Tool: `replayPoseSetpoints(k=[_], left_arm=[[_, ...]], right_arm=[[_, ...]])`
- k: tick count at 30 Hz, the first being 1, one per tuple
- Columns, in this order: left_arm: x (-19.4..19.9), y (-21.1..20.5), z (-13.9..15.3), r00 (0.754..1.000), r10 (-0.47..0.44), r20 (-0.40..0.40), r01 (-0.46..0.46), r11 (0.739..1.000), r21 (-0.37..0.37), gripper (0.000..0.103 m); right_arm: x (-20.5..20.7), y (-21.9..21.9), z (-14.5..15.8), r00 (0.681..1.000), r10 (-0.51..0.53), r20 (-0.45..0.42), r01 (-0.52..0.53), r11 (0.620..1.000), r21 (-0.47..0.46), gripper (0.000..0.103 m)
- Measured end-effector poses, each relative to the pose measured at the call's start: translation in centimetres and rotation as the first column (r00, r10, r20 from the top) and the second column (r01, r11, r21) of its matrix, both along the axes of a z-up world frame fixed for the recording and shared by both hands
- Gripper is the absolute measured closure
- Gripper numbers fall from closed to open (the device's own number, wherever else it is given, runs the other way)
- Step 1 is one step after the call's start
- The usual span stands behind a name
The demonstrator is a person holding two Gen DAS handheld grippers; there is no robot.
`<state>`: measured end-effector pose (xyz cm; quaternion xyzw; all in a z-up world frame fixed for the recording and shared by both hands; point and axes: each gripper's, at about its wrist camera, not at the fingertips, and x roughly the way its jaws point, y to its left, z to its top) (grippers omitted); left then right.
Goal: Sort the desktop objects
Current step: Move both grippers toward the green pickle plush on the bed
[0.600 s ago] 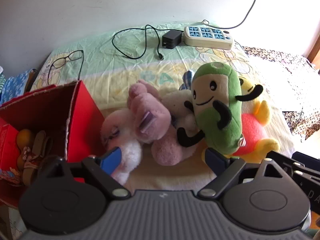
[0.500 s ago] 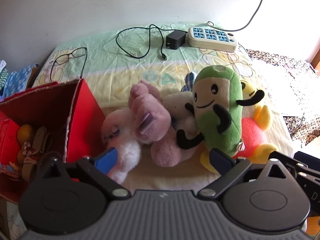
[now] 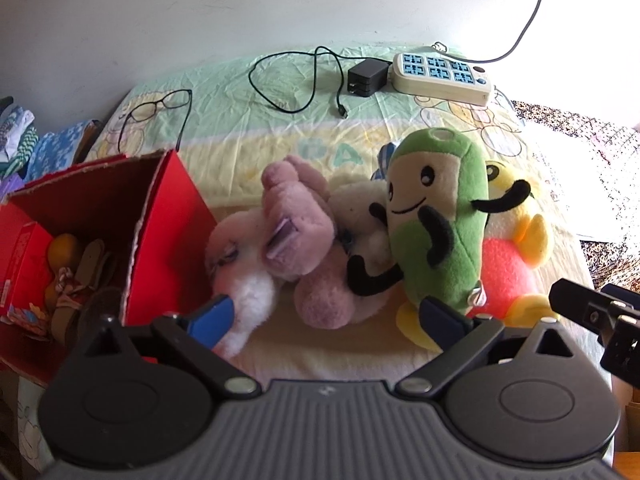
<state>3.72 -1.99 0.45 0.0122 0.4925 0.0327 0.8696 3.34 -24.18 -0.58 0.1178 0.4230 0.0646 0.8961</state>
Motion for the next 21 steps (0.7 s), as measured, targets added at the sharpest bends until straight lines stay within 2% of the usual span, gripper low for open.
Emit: replayPoseSetpoints(k=[4,12,18,21], left_arm=[[0.0,-0.3,0.2,1.000,0.014,-0.006,-0.014,1.000,0.010,0.004],[-0.3,-0.3,-0.4,0.999,0.033,-0.036,-0.032,0.999,0.022,0.008],[0.1,-0.4,-0.4,0.999,0.000,-0.051,0.003,0.999,0.049,0.010],[0.4,-0.4,0.0,0.999,-0.030,-0.041,0.031,0.999,0.020,0.011]], right_arm=[[0.3,0.0,0.3,1.000,0.007,0.018,-0.006,1.000,-0.014,0.040],[0.6,-0.6,-0.5,1.000,0.003,-0.006,-0.003,1.000,0.016,0.040],[1.0,-0.4,-0.6,1.000,-0.021,-0.019,0.022,0.998,0.051,0.040],[1.0,-0.2,-0.1,1.000,0.004,0.001,-0.004,0.999,0.052,0.040]])
